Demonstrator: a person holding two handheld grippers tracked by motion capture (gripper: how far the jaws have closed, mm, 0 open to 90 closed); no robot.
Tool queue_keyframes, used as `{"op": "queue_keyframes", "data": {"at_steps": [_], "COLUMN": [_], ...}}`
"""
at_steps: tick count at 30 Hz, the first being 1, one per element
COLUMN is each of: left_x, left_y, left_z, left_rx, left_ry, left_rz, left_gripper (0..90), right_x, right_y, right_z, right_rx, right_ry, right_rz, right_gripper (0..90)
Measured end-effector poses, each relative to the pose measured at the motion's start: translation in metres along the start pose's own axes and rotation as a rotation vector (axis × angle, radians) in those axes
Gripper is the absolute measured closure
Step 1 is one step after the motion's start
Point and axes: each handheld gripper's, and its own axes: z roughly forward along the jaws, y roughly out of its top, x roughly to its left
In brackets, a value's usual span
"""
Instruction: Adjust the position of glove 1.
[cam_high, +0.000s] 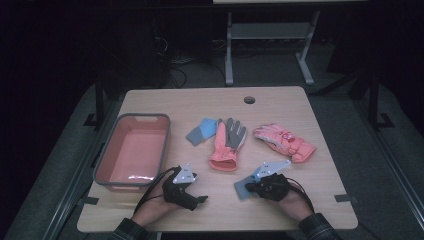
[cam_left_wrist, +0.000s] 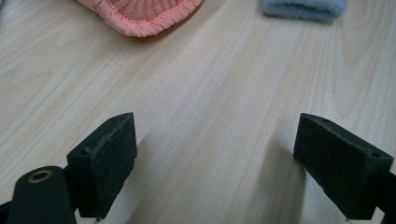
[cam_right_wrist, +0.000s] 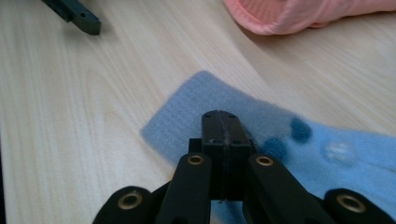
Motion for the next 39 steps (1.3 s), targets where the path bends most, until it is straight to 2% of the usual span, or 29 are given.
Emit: {"op": "queue_keyframes", "data": {"at_steps": [18,26,27,32,33,35,36,37,38,39], "left_x": [0.0,0.001,0.001,0.001,0.0,0.0,0.0,0.0,0.0,0.0], "left_y": [0.0,0.0,0.0,0.0,0.0,0.0,0.0,0.0,0.001,0.001], "left_z": [0.0,0.0,0.0,0.0,0.0,0.0,0.0,0.0,0.0,0.001], "left_rx": [0.002,0.003,0.003,0.003,0.0,-0.002,-0.002,-0.001,-0.001,-0.002], "left_ry": [0.002,0.002,0.002,0.002,0.003,0.003,0.003,0.003,0.004,0.005], "left_rz": [0.004,0.005,0.006,0.005,0.005,0.004,0.004,0.003,0.0,0.001], "left_gripper": [12.5,12.5,12.5,12.5,12.5,12.5,12.4,12.4,12.4,12.4], "right_x": [0.029,0.028,0.026,0.019,0.014,0.008,0.008,0.004,-0.002,-0.005], "right_y": [0.014,0.015,0.015,0.014,0.011,0.008,0.008,0.004,-0.002,-0.005], "right_z": [0.02,0.023,0.02,0.006,-0.001,-0.007,-0.007,-0.012,-0.019,-0.022], "right_rx": [0.005,-0.003,-0.014,-0.063,-0.074,-0.078,-0.078,-0.083,-0.086,-0.089], "right_ry": [0.105,0.129,0.123,0.094,0.065,0.027,0.027,-0.001,-0.038,-0.056], "right_rz": [-0.096,-0.1,-0.094,-0.05,-0.031,-0.018,-0.018,-0.008,0.029,0.029], "right_gripper": [90.0,89.9,85.0,76.6,69.4,62.7,62.7,56.7,48.3,46.5]}}
